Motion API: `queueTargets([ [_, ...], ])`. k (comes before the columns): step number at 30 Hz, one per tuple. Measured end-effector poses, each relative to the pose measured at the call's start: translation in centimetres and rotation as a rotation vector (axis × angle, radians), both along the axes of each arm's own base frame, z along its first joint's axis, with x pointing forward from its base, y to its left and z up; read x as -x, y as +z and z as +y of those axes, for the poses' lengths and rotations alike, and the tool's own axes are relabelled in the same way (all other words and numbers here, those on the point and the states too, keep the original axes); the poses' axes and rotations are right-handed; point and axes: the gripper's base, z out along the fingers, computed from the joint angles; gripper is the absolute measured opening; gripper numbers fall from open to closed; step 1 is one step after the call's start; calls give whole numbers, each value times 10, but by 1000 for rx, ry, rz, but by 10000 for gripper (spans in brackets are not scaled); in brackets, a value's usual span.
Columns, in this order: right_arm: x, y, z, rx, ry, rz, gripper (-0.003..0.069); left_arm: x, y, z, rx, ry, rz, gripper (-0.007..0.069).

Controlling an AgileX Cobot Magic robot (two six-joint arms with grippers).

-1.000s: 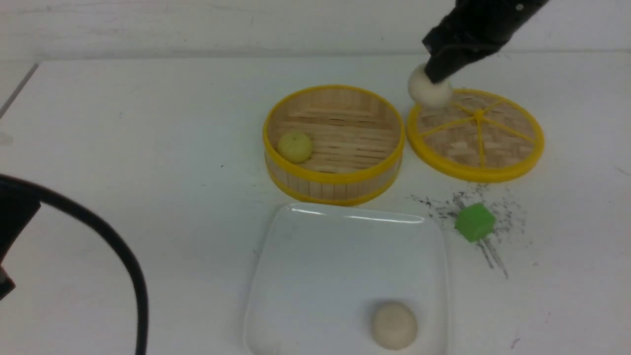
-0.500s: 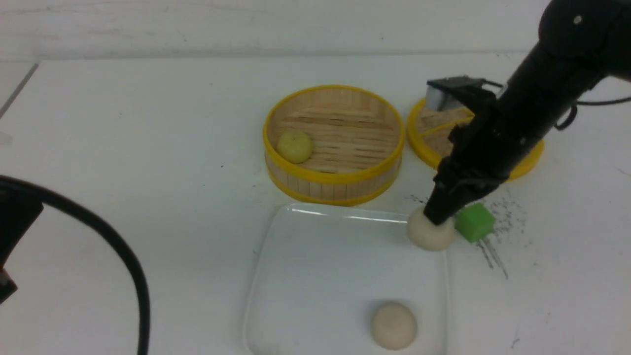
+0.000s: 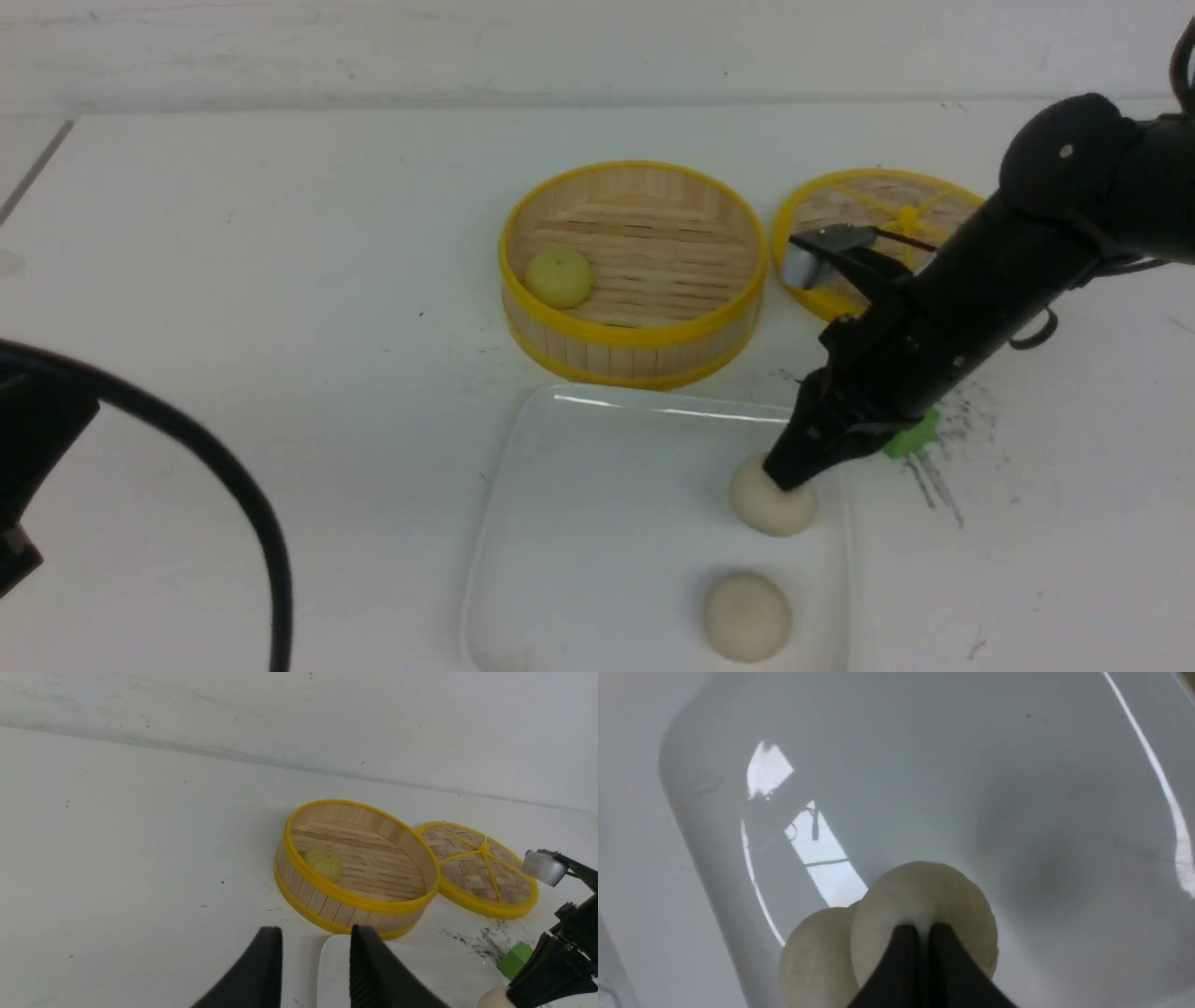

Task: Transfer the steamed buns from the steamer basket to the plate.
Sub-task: Use the right arm to put the steamed stuffed bun into the plate

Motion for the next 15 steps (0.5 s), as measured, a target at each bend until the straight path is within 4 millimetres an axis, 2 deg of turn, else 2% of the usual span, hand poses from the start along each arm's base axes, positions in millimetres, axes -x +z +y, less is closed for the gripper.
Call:
queueTargets([
  [4, -1, -11, -1, 12, 2, -3, 21, 0, -1, 0, -1, -5, 8, 240],
  [12, -2, -10, 1, -11, 19, -28, 36, 0, -1, 0, -1, -6, 8, 240],
  [15, -2, -10, 1, -12, 24, -22, 108, 0, -1, -1, 0, -8, 11, 240],
])
